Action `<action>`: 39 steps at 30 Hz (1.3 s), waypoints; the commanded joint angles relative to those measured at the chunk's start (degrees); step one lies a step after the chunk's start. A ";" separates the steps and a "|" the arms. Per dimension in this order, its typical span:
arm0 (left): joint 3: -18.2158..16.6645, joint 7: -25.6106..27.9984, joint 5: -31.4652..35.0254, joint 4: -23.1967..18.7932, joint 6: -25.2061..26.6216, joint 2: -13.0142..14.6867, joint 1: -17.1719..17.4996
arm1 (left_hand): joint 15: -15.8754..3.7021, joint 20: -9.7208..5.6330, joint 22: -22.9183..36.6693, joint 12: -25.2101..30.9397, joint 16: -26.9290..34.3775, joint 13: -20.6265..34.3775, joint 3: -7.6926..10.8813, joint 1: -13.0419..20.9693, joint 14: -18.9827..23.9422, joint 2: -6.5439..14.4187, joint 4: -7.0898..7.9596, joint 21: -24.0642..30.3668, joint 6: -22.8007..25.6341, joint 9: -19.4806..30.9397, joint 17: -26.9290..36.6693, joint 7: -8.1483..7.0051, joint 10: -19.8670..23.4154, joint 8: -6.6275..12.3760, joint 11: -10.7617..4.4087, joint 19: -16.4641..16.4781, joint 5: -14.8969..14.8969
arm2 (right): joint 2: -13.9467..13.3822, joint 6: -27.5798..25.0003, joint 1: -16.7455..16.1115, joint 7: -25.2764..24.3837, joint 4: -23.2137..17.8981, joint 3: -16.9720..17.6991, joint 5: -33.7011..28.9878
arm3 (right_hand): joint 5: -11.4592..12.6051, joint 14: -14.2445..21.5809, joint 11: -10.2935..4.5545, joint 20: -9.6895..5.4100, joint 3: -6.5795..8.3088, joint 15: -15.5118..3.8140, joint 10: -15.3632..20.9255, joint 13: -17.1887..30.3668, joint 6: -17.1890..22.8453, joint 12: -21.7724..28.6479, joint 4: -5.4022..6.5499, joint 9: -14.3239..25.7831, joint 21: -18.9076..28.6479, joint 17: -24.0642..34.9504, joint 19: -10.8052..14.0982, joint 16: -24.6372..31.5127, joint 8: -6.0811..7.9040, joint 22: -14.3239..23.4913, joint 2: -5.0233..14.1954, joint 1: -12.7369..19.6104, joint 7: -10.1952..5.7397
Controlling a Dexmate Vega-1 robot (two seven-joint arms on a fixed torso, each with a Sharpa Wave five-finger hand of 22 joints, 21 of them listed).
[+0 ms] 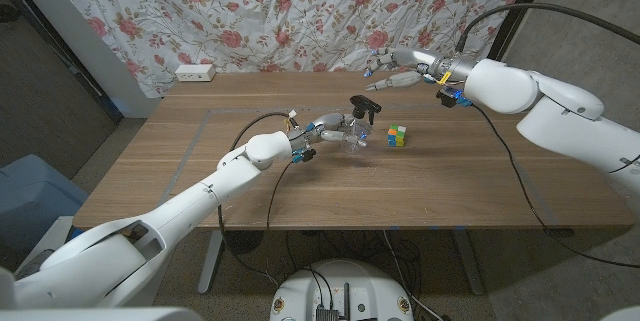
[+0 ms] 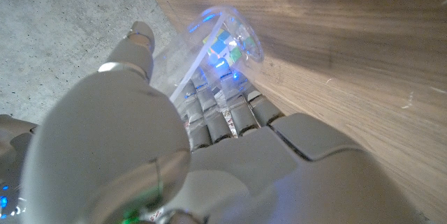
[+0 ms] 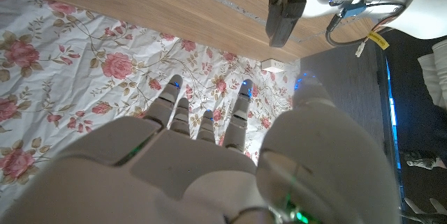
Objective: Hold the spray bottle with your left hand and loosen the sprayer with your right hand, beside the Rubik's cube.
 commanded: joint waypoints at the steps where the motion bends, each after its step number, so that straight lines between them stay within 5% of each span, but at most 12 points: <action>1: 0.03 0.18 0.28 0.29 0.36 -0.15 -0.46 | -7.43 -1.71 0.30 -0.41 -0.33 0.24 0.38 -2.22 0.43 3.26 0.06 -0.23 0.57 0.08 0.06 0.09 1.06 0.47 -0.32 -0.02 0.19 | -0.85 -2.74 1.33 2.45 -1.58 -1.66 -1.16 | -0.03 -0.05 0.67 0.23 -0.68 0.92 -0.66 0.09 -1.08 -0.09 0.21 0.02 -0.06 0.24 -0.67 -0.35 -0.70 0.29 -0.11 -1.37 0.78; 12: -0.05 0.52 0.33 0.06 0.70 0.05 -0.28 | -7.39 -1.73 0.30 -0.56 -0.38 0.30 0.39 -2.33 0.45 3.30 0.07 -0.24 0.47 -0.03 0.03 0.05 1.07 0.48 -0.46 -0.04 0.18 | -0.70 -5.84 3.22 5.24 -2.51 -3.82 -2.96 | 0.00 -0.89 1.46 0.69 -1.49 1.55 -2.04 0.10 -2.87 -0.21 0.52 -0.05 -0.14 0.23 -1.53 -0.70 -1.80 0.30 -0.52 -3.77 2.42; 39: 0.28 -0.65 0.21 2.46 -0.44 -0.75 -1.57 | -7.43 -1.69 0.30 -0.93 -0.44 0.48 0.45 -2.25 0.44 3.47 -0.03 -0.24 0.75 -0.33 0.04 -0.03 1.24 0.73 -0.36 -0.05 0.18 | 2.37 -10.46 7.17 9.49 -1.97 -10.06 -9.51 | 0.07 -1.15 1.78 0.80 -1.51 1.53 -2.74 0.09 -3.31 0.01 -0.06 -0.14 0.04 0.08 -1.75 -0.84 -2.45 0.29 -0.45 -4.57 2.44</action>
